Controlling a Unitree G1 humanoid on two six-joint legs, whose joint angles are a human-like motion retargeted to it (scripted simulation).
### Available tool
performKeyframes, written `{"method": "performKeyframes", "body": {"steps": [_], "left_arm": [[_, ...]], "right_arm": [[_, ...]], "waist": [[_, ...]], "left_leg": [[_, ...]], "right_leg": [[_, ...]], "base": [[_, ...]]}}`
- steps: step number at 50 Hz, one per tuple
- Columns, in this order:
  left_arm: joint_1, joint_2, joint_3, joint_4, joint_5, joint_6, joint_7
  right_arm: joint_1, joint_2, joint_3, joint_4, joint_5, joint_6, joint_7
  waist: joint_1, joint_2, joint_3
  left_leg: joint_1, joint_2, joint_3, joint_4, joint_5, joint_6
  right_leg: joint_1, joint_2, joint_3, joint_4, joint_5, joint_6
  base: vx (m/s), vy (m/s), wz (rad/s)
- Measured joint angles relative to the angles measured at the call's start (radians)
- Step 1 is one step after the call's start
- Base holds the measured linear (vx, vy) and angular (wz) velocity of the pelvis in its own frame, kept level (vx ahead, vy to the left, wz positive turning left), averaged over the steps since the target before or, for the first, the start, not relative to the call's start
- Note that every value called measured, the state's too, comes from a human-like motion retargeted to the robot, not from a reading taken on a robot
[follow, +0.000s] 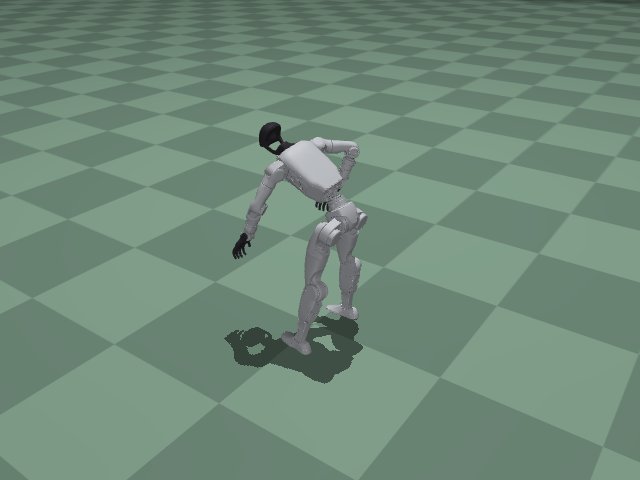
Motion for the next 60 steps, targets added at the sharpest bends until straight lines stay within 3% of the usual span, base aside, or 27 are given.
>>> {"method": "performKeyframes", "body": {"steps": [8, 10, 13, 15, 17, 18, 25, 33, 35, 38, 40, 45, 47, 56, 58, 60], "left_arm": [[-0.245, -0.065, -0.118, 0.182, -0.304, 0.03, 0.187], [-0.321, -0.047, -0.165, 0.212, -0.301, 0.051, 0.197], [-0.363, -0.004, -0.201, 0.208, -0.222, 0.026, 0.17], [-0.463, -0.036, -0.273, 0.246, -0.297, 0.047, 0.213], [-0.522, -0.047, -0.284, 0.28, -0.208, 0.048, 0.184], [-0.55, -0.069, -0.226, 0.326, -0.115, 0.08, 0.135], [-0.69, 0.007, -0.301, 0.315, -0.117, 0.136, 0.218], [-0.716, 0.06, -0.321, 0.339, -0.071, 0.171, 0.251], [-0.72, 0.054, -0.296, 0.409, 0.009, 0.174, 0.23], [-0.724, 0.095, -0.37, 0.389, -0.021, 0.138, 0.308], [-0.723, 0.097, -0.289, 0.457, 0.136, 0.178, 0.317], [-0.647, 0.141, -0.368, 0.271, -0.045, 0.084, 0.486], [-0.614, 0.112, -0.303, 0.236, -0.036, 0.101, 0.475], [-0.234, -0.051, -0.101, -0.122, -0.18, -0.01, 0.576], [-0.153, -0.076, -0.051, -0.19, -0.215, -0.016, 0.596], [-0.045, -0.09, 0.03, -0.266, -0.19, -0.018, 0.589]], "right_arm": [[0.059, 0.002, -0.079, 0.063, 0.058, 0.054, -0.222], [0.015, 0.013, -0.025, 0.085, 0.059, 0.084, -0.257], [0.034, -0.021, -0.056, 0.054, 0.144, 0.018, -0.215], [0.024, -0.041, -0.046, 0.055, 0.137, 0.039, -0.257], [0.042, -0.038, -0.058, 0.039, 0.127, 0.012, -0.204], [0.042, -0.044, -0.057, 0.033, 0.077, 0.022, -0.191], [-0.012, -0.014, 0.018, 0.017, 0.066, 0.03, -0.256], [-0.004, -0.015, 0.032, -0.045, 0.143, -0.003, -0.196], [0.031, -0.059, -0.008, -0.087, 0.142, -0.032, -0.112], [0.067, -0.059, -0.047, -0.116, 0.178, -0.061, -0.114], [0.103, -0.053, -0.083, -0.144, 0.158, -0.07, -0.109], [0.171, -0.011, -0.156, -0.167, 0.239, -0.112, -0.152], [0.178, 0.012, -0.172, -0.163, 0.225, -0.097, -0.16], [0.156, 0.089, -0.15, 0.015, 0.31, -0.064, -0.186], [0.133, 0.107, -0.127, 0.094, 0.251, -0.022, -0.208], [0.159, 0.147, -0.16, 0.147, 0.215, -0.014, -0.239]], "waist": [[-0.034, 0.004, 0.0], [-0.056, -0.016, 0.0], [-0.077, 0.004, 0.0], [-0.065, 0.0, 0.0], [-0.062, 0.011, 0.0], [-0.068, 0.025, 0.0], [-0.121, -0.022, 0.0], [-0.193, -0.095, 0.0], [-0.21, -0.11, 0.0], [-0.223, -0.122, 0.0], [-0.233, -0.145, 0.0], [-0.192, -0.113, 0.0], [-0.157, -0.092, 0.0], [0.003, -0.01, 0.0], [0.018, -0.005, 0.0], [0.043, 0.004, 0.0]], "left_leg": [[-0.309, 0.017, 0.005, -0.011, 0.074, -0.018], [-0.386, 0.002, 0.027, -0.009, 0.09, -0.003], [-0.567, 0.009, 0.016, 0.194, -0.007, -0.07], [-0.576, 0.012, 0.016, 0.069, 0.074, -0.031], [-0.693, 0.017, 0.011, 0.196, 0.016, -0.067], [-0.75, 0.009, -0.002, 0.248, 0.002, -0.07], [-0.896, -0.013, 0.03, 0.299, 0.01, -0.031], [-0.896, -0.018, 0.07, 0.269, 0.046, -0.014], [-0.896, -0.008, 0.062, 0.302, 0.036, -0.024], [-0.896, -0.004, 0.059, 0.303, 0.041, -0.023], [-0.896, 0.005, 0.048, 0.341, 0.022, -0.025], [-0.896, 0.02, 0.023, 0.359, 0.01, -0.035], [-0.896, 0.027, 0.001, 0.368, 0.001, -0.05], [-0.663, 0.047, -0.02, 0.296, -0.011, -0.073], [-0.53, 0.042, -0.015, 0.149, 0.056, -0.021], [-0.418, 0.049, -0.022, 0.092, 0.072, -0.011]], "right_leg": [[-0.314, 0.024, 0.023, -0.027, 0.101, 0.0], [-0.401, 0.01, 0.056, -0.032, 0.123, 0.0], [-0.522, 0.048, 0.001, 0.067, 0.078, 0.0], [-0.571, 0.036, 0.045, 0.003, 0.137, 0.0], [-0.655, 0.058, 0.009, 0.077, 0.102, 0.0], [-0.688, 0.057, 0.003, 0.09, 0.098, 0.0], [-0.833, 0.039, 0.049, 0.105, 0.108, 0.0], [-0.877, 0.034, 0.091, 0.134, 0.104, 0.0], [-0.869, 0.051, 0.079, 0.15, 0.099, 0.0], [-0.866, 0.054, 0.074, 0.148, 0.103, 0.0], [-0.848, 0.07, 0.066, 0.152, 0.101, 0.0], [-0.82, 0.085, 0.032, 0.129, 0.116, 0.0], [-0.807, 0.095, 0.012, 0.127, 0.113, 0.0], [-0.607, 0.11, -0.039, 0.152, 0.076, 0.0], [-0.518, 0.08, 0.006, 0.085, 0.106, 0.0], [-0.428, 0.078, 0.004, 0.083, 0.095, 0.0]], "base": [[-0.08, -0.01, -0.07], [-0.01, 0.05, -0.05], [0.0, -0.1, 0.01], [-0.03, 0.0, -0.04], [-0.03, -0.07, -0.05], [0.0, 0.0, 0.0], [0.02, 0.05, 0.16], [0.0, -0.01, 0.18], [-0.06, -0.12, -0.28], [-0.03, -0.05, -0.15], [-0.04, -0.1, -0.55], [-0.05, -0.06, -0.28], [-0.04, -0.08, -0.37], [-0.03, -0.06, 0.01], [0.02, 0.18, 0.18], [0.03, 0.04, -0.05]]}}
